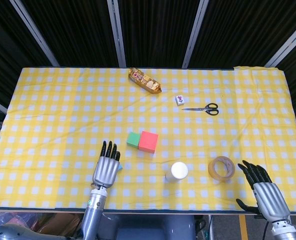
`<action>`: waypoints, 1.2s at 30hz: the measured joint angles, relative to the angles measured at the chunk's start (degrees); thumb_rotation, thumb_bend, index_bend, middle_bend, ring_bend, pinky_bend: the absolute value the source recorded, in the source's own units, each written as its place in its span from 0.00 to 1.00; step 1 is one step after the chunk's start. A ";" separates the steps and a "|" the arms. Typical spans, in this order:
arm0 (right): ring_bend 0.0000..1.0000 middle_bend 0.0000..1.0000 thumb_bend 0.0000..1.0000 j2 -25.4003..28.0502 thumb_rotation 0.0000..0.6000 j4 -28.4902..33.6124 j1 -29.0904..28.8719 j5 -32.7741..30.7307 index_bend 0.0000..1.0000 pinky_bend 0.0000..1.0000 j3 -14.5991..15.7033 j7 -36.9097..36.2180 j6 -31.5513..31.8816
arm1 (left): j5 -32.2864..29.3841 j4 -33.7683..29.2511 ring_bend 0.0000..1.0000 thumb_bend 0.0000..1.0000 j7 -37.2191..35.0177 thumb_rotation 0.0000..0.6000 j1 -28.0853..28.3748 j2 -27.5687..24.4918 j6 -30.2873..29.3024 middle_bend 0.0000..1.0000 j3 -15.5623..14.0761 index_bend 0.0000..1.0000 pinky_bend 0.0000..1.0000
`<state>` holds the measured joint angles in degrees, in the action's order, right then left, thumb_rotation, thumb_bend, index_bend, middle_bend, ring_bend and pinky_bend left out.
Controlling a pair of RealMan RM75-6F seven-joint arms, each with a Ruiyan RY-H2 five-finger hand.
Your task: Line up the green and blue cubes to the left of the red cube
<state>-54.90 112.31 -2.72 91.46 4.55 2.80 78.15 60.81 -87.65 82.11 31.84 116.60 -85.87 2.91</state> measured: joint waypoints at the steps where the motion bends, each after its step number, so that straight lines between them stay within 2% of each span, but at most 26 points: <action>1: 0.01 0.00 0.28 -0.03 1.00 0.05 -0.04 -0.06 0.06 0.00 -0.01 0.06 -0.08 | -0.09 0.13 0.00 0.31 0.19 1.00 0.10 0.13 0.20 0.06 0.16 0.19 0.00; 8: 0.01 0.00 0.28 0.01 1.00 0.02 -0.11 -0.29 0.06 0.00 -0.08 -0.26 -0.11 | -0.21 2.33 0.00 0.31 -0.05 1.00 1.30 2.01 2.16 0.07 1.78 0.22 0.00; 19: 0.01 0.00 0.28 0.31 1.00 -0.06 -0.07 0.37 0.06 0.00 0.09 -0.83 0.18 | 1.68 4.03 0.00 0.31 -0.84 1.00 1.77 3.64 3.25 0.07 1.00 0.25 0.00; 28: 0.02 0.00 0.28 0.39 1.00 -0.24 0.05 0.63 0.06 0.00 0.20 -1.43 0.46 | 2.16 4.00 0.00 0.31 -0.03 1.00 1.07 3.38 2.82 0.09 0.43 0.33 0.00; 36: 0.02 0.00 0.28 0.35 1.00 -0.40 -0.07 0.46 0.06 0.00 0.18 -1.56 0.24 | 2.48 4.45 0.00 0.31 -0.30 1.00 0.51 3.04 2.88 0.09 0.29 0.34 0.00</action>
<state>-54.55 111.91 -2.79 91.92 4.73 1.23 78.39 63.29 -83.20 81.81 32.35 119.64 -82.99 3.21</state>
